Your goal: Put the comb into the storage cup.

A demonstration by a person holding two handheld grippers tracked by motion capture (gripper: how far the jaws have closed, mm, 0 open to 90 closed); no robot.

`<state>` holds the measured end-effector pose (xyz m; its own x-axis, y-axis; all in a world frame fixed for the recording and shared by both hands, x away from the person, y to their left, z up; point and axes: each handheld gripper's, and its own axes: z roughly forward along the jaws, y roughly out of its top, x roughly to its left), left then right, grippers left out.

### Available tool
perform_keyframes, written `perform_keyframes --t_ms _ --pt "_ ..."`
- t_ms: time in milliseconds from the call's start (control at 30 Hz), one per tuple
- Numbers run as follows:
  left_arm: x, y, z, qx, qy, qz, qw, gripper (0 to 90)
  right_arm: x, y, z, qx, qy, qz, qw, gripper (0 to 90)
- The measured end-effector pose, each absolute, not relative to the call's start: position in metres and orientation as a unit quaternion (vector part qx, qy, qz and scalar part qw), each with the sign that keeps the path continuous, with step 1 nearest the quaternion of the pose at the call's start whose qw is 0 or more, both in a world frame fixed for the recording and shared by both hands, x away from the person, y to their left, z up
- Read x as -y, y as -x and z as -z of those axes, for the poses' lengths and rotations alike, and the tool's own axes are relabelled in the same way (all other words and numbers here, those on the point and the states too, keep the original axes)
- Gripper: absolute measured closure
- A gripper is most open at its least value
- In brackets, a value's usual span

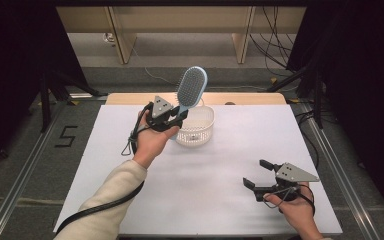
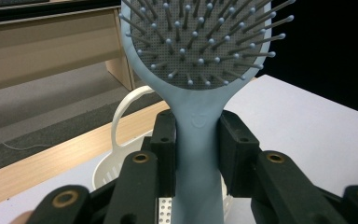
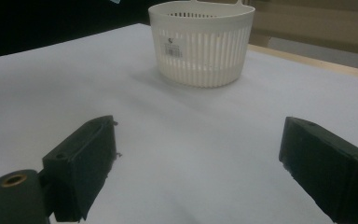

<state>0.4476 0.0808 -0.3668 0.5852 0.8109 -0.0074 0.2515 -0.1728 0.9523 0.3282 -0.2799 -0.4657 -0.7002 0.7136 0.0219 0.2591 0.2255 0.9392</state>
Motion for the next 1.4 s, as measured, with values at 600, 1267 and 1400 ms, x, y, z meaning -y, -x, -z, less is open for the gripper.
perform_keyframes --t_ms 600,1267,1400 --pt "-0.077 -0.455 0.366 -0.371 -0.718 -0.264 0.526 69.5 0.280 -0.328 0.466 -0.752 -0.323 -0.534 0.212 11.9" --pt "-0.071 -0.461 0.363 -0.367 -0.719 -0.264 0.528 69.5 0.280 -0.328 0.466 -0.752 -0.323 -0.534 0.211 11.9" --pt "-0.070 -0.462 0.362 -0.367 -0.719 -0.266 0.527 69.5 0.280 -0.328 0.466 -0.752 -0.324 -0.534 0.211 11.9"
